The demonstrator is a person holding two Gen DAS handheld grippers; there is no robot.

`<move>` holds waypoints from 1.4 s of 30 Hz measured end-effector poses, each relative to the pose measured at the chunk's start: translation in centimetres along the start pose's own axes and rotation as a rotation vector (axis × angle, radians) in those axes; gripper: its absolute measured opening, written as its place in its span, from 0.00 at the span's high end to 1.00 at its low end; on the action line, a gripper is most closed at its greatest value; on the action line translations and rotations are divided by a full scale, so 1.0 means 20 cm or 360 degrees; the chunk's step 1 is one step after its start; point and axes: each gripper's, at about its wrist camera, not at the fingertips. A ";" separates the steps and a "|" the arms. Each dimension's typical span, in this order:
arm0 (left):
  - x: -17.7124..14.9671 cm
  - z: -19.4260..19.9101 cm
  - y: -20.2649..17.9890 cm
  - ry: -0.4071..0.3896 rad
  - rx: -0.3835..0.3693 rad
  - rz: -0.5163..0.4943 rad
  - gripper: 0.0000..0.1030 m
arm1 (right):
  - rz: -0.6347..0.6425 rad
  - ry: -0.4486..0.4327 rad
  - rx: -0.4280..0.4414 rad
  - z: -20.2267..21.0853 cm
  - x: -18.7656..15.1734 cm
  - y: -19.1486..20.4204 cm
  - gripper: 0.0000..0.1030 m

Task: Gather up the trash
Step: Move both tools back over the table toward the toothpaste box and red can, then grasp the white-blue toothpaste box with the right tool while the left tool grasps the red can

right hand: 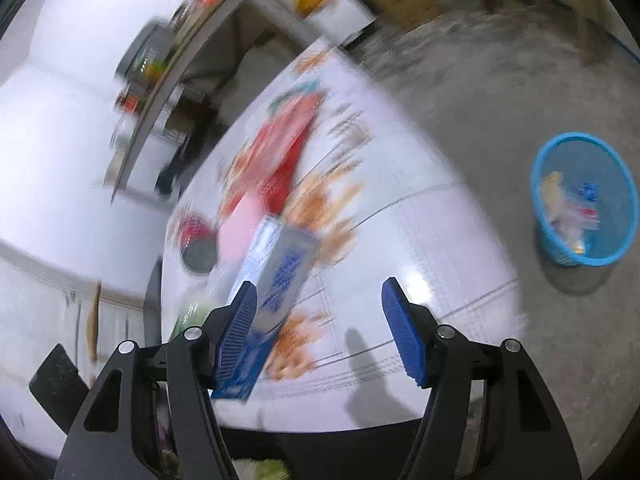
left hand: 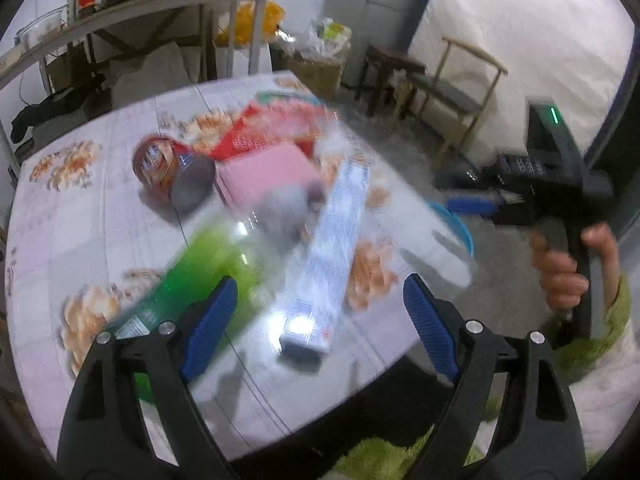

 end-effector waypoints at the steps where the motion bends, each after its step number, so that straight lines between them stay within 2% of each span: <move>1: -0.03 -0.02 -0.02 0.0018 0.0015 -0.0011 0.22 | 0.0014 0.0030 0.0004 -0.04 -0.01 0.03 0.38; 3: -0.08 -0.05 -0.04 0.0039 0.0049 -0.0036 0.22 | 0.0037 0.0105 -0.0013 -0.13 -0.03 0.08 0.38; 6: -0.13 -0.09 -0.07 0.0016 0.0172 -0.0078 0.22 | 0.0058 0.0157 -0.0023 -0.21 -0.04 0.13 0.38; 10: -0.13 -0.16 -0.08 0.0019 0.0218 -0.0096 0.22 | 0.0067 0.0181 -0.0033 -0.24 -0.04 0.16 0.38; 12: -0.14 -0.19 -0.09 0.0029 0.0193 -0.0098 0.22 | 0.0072 0.0185 -0.0042 -0.24 -0.04 0.15 0.38; 15: -0.13 -0.22 -0.10 0.0057 0.0068 -0.0083 0.22 | 0.0062 0.0190 -0.0056 -0.24 -0.04 0.14 0.38; 19: -0.13 -0.28 -0.14 0.0148 -0.0232 -0.0045 0.22 | 0.0046 0.0188 -0.0083 -0.26 -0.03 0.13 0.38; 22: -0.13 -0.30 -0.20 0.0180 -0.0360 -0.0082 0.22 | 0.0046 0.0178 -0.0106 -0.27 -0.01 0.12 0.38; 25: -0.15 -0.27 -0.27 0.0169 -0.0431 -0.0153 0.22 | 0.0083 0.0183 -0.0151 -0.30 0.00 0.12 0.38; 29: -0.12 -0.17 -0.23 0.0104 -0.0432 -0.0176 0.22 | 0.0128 0.0198 -0.0181 -0.33 0.01 0.12 0.39; 31: -0.07 -0.11 -0.14 0.0102 -0.0461 -0.0092 0.22 | 0.0147 0.0203 -0.0176 -0.34 0.01 0.12 0.41; 34: 0.08 0.00 0.09 0.0078 -0.0536 0.0148 0.22 | 0.0200 0.0206 -0.0168 -0.35 0.01 0.14 0.47; 36: 0.18 0.04 0.22 0.0049 -0.0465 0.0249 0.22 | 0.0222 0.0193 -0.0166 -0.35 0.01 0.14 0.48; 38: 0.31 0.05 0.38 0.0024 -0.0269 0.0362 0.22 | 0.0224 0.0182 -0.0158 -0.34 0.02 0.14 0.50; 40: 0.41 0.00 0.52 0.0047 -0.0129 0.0478 0.22 | 0.0223 0.0167 -0.0154 -0.33 0.02 0.13 0.53; 42: 0.49 -0.09 0.66 0.0108 -0.0103 0.0610 0.22 | 0.0222 0.0155 -0.0155 -0.31 0.02 0.12 0.54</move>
Point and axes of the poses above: each gripper's, at about its wrist camera, not at the fingertips, and z roughly against the way its jaws point, y to its left, x to its top, and after that the axes turned 6 degrees about x, right-handed
